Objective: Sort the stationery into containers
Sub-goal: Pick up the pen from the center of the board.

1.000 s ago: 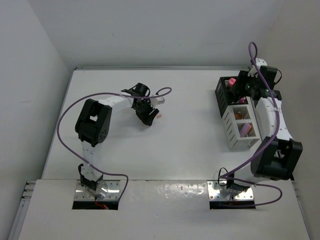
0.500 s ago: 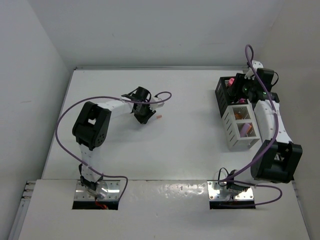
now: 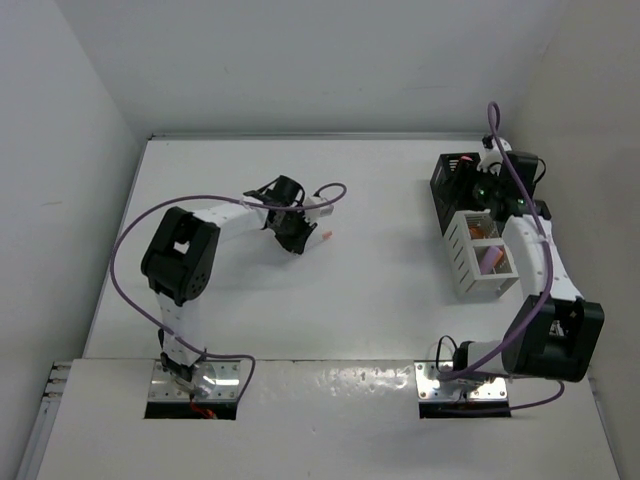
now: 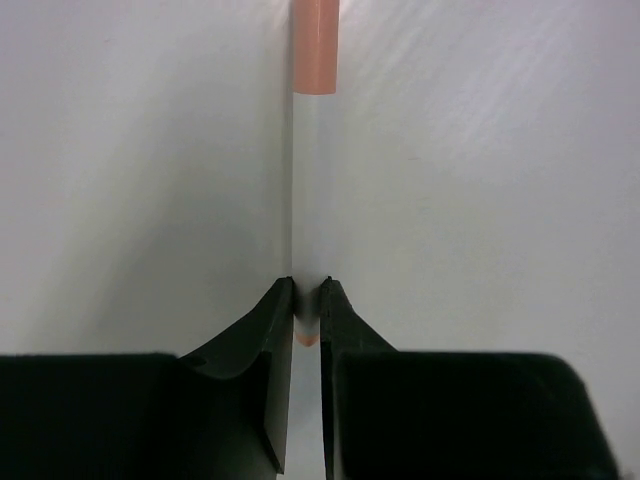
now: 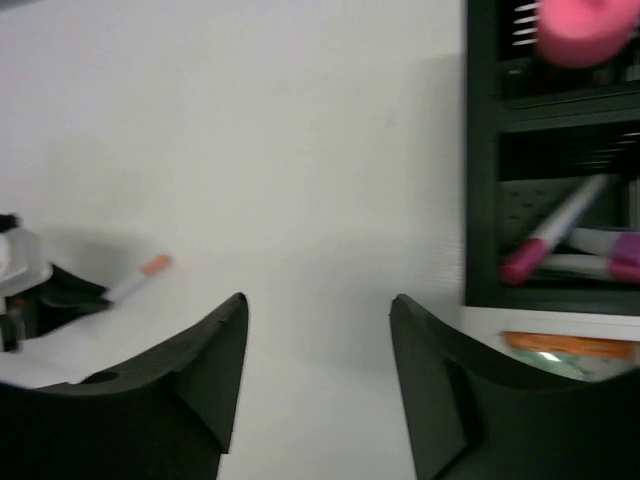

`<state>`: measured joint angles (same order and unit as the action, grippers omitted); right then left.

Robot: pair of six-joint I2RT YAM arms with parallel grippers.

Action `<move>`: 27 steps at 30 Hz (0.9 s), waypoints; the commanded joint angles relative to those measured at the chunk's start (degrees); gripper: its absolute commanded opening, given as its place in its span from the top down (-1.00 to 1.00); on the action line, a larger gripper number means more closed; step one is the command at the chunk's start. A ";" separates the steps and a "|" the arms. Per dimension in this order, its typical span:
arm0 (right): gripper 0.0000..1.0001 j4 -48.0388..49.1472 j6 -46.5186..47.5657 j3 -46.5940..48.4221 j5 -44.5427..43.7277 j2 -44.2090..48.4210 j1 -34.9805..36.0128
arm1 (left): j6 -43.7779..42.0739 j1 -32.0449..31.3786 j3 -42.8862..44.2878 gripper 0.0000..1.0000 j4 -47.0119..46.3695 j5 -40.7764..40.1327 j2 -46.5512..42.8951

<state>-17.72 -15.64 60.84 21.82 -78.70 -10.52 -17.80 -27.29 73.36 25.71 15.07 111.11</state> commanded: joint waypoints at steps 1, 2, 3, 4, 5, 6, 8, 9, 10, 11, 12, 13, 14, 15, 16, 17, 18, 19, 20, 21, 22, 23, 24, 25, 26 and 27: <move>-0.20 8.10 -10.16 -3.00 9.89 3.20 1.47 | 5.48 0.83 3.09 1.00 0.40 14.44 -7.90; -0.22 9.79 -12.46 -4.49 13.38 2.85 1.91 | 6.19 0.92 3.80 1.00 0.13 18.81 -8.54; -0.24 13.20 -17.36 -4.94 14.99 2.32 3.13 | 7.16 0.83 4.59 1.00 -0.48 21.03 -10.11; -0.27 14.62 -19.50 -5.38 16.31 1.80 4.10 | 9.95 0.66 4.86 1.00 -2.14 22.71 -10.82; -0.29 16.03 -21.08 -5.47 18.32 0.66 4.98 | 11.11 0.57 4.95 1.00 -2.86 25.59 -11.35; -0.34 18.92 -23.62 -5.38 19.04 0.13 7.08 | 12.95 0.40 5.38 1.00 -3.82 28.23 -12.14; -0.41 20.87 -25.14 -4.51 21.40 -1.54 9.80 | 13.67 0.31 5.74 1.00 -4.01 30.45 -13.02; -0.45 21.84 -27.23 -4.33 22.29 -2.24 9.99 | 13.58 0.22 5.83 1.00 -4.18 31.07 -13.46; -0.49 22.80 -28.56 -4.06 23.17 -2.77 11.65 | 13.41 0.13 5.74 1.00 -4.27 32.46 -13.90; -0.55 24.47 -30.83 -3.97 24.39 -3.91 12.71 | 13.15 0.13 5.56 1.00 -4.36 32.74 -14.69; -0.57 25.35 -31.46 -3.89 24.84 -4.36 13.16 | 12.97 0.13 5.65 1.00 -4.27 32.83 -15.04; -0.58 25.97 -32.17 -3.80 25.11 -4.71 13.68 | 12.88 0.13 5.30 1.00 -4.27 32.92 -15.48; -0.58 26.32 -32.52 -3.71 25.28 -5.06 14.73 | 12.88 0.13 5.21 1.00 -4.36 32.83 -15.92; -0.58 26.59 -32.70 -3.54 25.55 -5.76 15.35 | 12.88 0.13 5.21 1.00 -4.36 32.74 -16.27; -0.58 26.77 -32.88 -3.10 25.81 -5.94 15.88 | 12.79 0.13 5.21 1.00 -4.36 32.74 -16.45; -0.58 27.38 -33.31 -3.09 26.51 -6.46 17.02 | 12.88 0.04 5.21 1.00 -4.36 32.74 -16.71; -0.58 27.91 -33.58 -2.92 26.69 -6.56 17.46 | 12.97 -0.04 5.21 1.00 -4.36 32.66 -16.72; -0.57 28.43 -33.93 -2.83 26.95 -6.73 18.08 | 12.88 -0.13 5.30 1.00 -4.27 32.65 -16.80; -0.56 28.70 -34.02 -2.66 27.13 -6.99 19.21 | 12.97 -0.13 5.47 1.00 -4.27 32.65 -16.72; -0.55 28.53 -33.76 -2.13 27.04 -7.43 19.75 | 12.97 -0.22 5.56 1.00 -4.18 33.00 -16.63; -0.54 28.18 -33.58 -1.95 27.04 -7.70 20.62 | 12.97 -0.22 5.74 1.00 -4.18 33.09 -16.45; -0.50 28.17 -33.49 -1.78 27.04 -7.96 21.07 | 12.97 -0.48 5.91 1.00 -4.09 33.01 -16.45; -0.48 28.00 -33.23 -1.34 27.04 -8.49 21.42 | 12.97 -0.49 5.91 1.00 -4.09 32.92 -16.36; -0.46 27.22 -32.62 -1.16 26.87 -8.67 22.03 | 13.06 -0.57 6.18 1.00 -4.01 33.09 -16.28; -0.43 26.95 -32.44 -0.99 26.78 -8.93 22.39 | 13.14 -0.83 6.27 1.00 -4.09 33.01 -16.36; -0.33 26.94 -32.26 -0.90 26.69 -9.19 22.56 | 13.06 -0.84 6.27 1.00 -4.18 33.01 -16.28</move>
<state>7.25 -48.18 57.28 47.42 -87.39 11.35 -5.08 -27.44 78.02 22.65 45.93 97.03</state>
